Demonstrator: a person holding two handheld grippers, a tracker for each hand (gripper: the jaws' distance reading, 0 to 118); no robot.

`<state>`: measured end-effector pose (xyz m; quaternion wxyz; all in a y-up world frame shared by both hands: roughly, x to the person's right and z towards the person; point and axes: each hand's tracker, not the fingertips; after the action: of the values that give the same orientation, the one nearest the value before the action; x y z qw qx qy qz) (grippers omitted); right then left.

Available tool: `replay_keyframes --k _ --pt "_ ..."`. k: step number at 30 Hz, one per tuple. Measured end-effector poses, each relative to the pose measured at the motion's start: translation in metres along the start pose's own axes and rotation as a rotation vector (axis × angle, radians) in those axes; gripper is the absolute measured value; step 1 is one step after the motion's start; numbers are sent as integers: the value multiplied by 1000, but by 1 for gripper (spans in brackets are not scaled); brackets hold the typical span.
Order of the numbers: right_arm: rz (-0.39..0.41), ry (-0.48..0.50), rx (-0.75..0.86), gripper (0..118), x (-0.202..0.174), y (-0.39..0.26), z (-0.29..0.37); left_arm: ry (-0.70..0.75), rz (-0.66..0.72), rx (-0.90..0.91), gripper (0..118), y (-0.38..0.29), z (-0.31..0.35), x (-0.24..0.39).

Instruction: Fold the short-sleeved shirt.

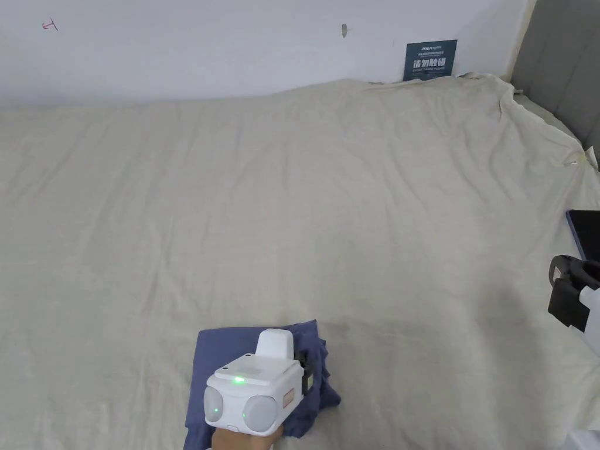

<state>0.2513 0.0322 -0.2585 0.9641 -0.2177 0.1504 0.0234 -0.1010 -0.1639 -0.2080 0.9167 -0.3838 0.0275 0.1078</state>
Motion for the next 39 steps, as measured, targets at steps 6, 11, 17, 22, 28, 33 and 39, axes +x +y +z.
replay_keyframes --k 6,11,17,22,28,33,39 --pt "-5 -16 -6 0 6 -2 2 11 20 1 0 -6 -8 9" --pt "-4 -19 -2 0 7 -1 3 -7 25 -1 0 -2 -4 3" --pt "1 0 28 0 -2 9 7 -56 17 122 0 29 42 -1" --pt "4 23 77 0 -17 23 10 -54 11 255 0 72 94 -15" --pt "7 59 145 0 -40 40 12 16 28 404 0 111 154 -51" --pt "20 92 214 0 -65 50 13 136 31 523 0 120 195 -88" --pt "44 123 279 0 -91 54 13 259 26 624 0 113 230 -121"
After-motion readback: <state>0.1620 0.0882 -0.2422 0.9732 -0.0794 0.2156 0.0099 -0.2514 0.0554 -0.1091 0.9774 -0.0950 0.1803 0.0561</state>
